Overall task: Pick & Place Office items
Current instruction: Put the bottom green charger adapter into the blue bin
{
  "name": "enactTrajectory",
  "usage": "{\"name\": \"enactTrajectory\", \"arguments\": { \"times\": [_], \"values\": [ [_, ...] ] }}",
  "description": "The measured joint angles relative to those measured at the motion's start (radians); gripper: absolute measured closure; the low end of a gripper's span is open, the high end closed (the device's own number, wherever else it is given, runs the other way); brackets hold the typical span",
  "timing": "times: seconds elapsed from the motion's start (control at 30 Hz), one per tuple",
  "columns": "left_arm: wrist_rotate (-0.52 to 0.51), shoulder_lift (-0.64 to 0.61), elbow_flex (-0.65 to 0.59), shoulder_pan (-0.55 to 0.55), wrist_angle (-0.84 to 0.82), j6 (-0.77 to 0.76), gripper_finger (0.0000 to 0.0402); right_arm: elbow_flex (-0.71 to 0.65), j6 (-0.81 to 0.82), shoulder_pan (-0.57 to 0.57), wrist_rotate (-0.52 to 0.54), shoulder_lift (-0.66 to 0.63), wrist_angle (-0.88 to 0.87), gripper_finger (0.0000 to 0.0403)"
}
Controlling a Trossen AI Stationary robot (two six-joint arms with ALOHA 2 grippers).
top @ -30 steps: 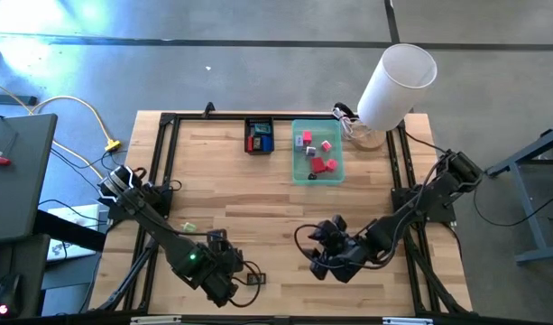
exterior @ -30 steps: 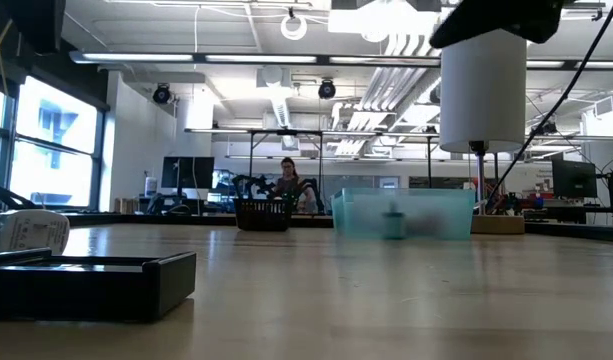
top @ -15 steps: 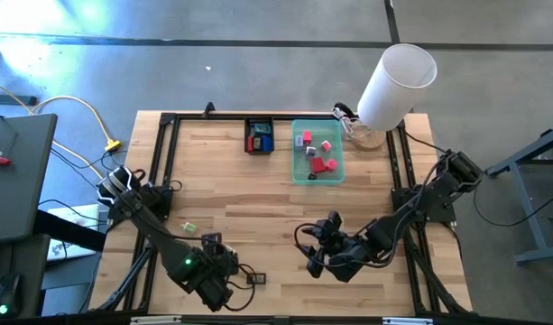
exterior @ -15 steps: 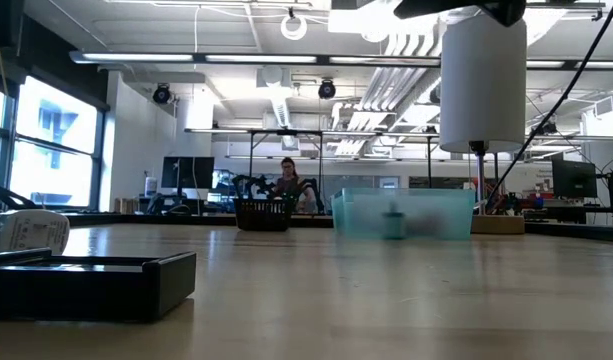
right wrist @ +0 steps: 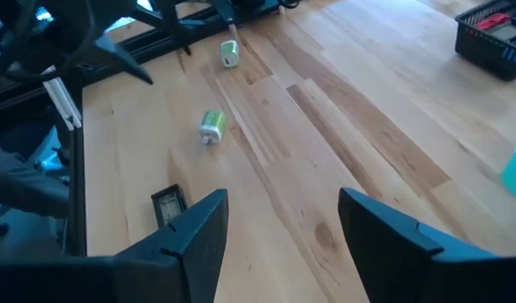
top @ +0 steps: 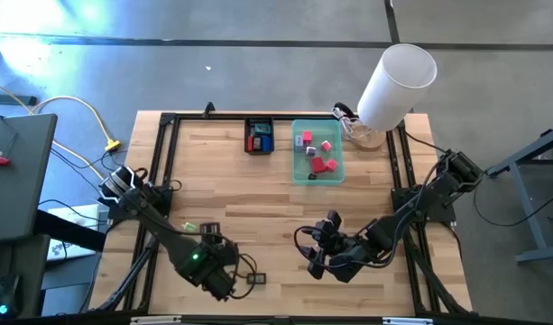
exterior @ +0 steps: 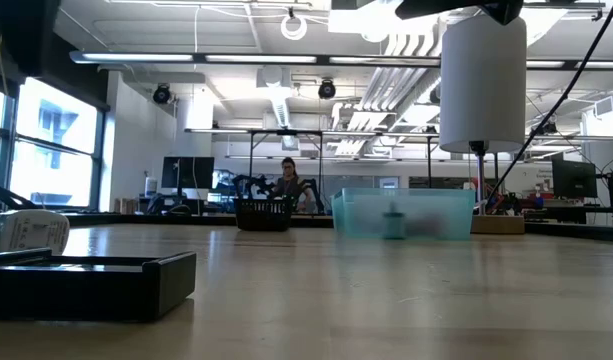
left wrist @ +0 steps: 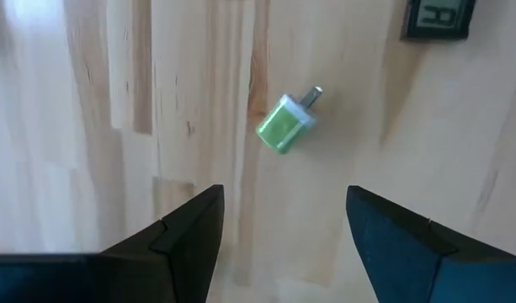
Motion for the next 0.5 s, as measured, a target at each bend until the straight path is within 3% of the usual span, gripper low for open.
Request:
{"name": "enactTrajectory", "arguments": {
  "times": [0.17, 0.3, 0.5],
  "values": [
    [-0.047, 0.000, -0.020, 0.007, 0.003, 0.207, 0.0160, 0.000, -0.044, 0.015, -0.006, 0.000, 0.000, 0.0188],
    [-0.110, 0.000, -0.071, 0.001, 0.011, 0.269, 0.0160, 0.000, -0.073, 0.030, -0.005, 0.000, -0.001, 0.0188],
    [-0.101, 0.000, -0.158, 0.002, 0.144, 0.348, 0.0160, 0.000, -0.120, 0.045, -0.004, 0.000, 0.000, 0.0188]
  ]
}}
